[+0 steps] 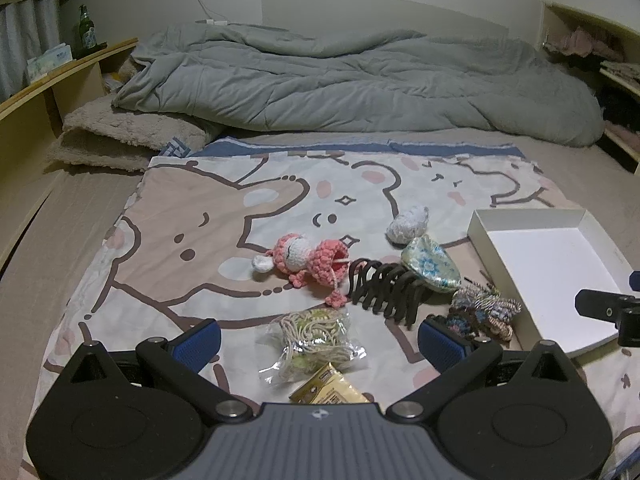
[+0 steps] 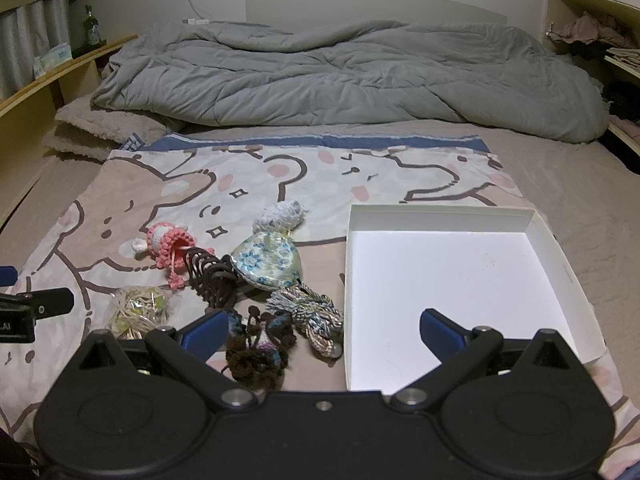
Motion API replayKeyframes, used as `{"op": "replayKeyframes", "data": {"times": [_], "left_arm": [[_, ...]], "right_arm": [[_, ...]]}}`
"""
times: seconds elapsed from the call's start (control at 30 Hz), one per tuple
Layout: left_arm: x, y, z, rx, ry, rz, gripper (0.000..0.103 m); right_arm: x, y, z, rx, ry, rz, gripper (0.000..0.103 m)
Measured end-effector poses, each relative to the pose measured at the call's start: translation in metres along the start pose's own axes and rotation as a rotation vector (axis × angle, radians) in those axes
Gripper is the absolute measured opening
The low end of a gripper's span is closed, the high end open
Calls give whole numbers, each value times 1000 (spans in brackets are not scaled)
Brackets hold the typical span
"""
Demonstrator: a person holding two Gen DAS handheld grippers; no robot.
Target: Organize objects
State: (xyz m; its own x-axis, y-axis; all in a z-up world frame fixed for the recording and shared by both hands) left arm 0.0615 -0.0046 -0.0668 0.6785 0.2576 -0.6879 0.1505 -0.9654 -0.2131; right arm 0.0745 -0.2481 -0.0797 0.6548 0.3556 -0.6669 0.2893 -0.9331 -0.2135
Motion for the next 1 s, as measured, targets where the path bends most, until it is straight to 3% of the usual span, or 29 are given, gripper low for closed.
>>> {"op": "replayKeyframes", "data": {"times": [0.13, 0.3, 0.53, 0.7, 1.0], "left_arm": [[0, -4, -5, -26, 5, 11, 103], [6, -14, -8, -42, 8, 24, 103], [25, -21, 7, -41, -17, 12, 103], [46, -19, 28, -73, -139, 58, 103], [81, -3, 58, -97, -310, 25, 103]], "right_arm": [[-2, -4, -7, -19, 37, 2, 103], [2, -6, -17, -58, 79, 66, 103], [20, -13, -23, -62, 73, 15, 103], [37, -13, -18, 8, 28, -47, 103], [76, -11, -5, 115, -113, -109, 103]]}}
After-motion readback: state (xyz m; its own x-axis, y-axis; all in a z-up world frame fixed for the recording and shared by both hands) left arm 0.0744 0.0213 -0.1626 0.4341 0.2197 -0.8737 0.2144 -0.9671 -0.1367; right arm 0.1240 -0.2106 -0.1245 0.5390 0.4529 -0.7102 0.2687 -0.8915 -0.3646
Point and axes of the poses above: each gripper's, at about its wrist camera, not at the fingertips, and x roughly the way its jaws point, y to its right, z to its underside, the point moved 9 cm from there along x, roughly the way its jaws point, and after that the axes turned 15 degrees about -z, right-handed, at the moved point
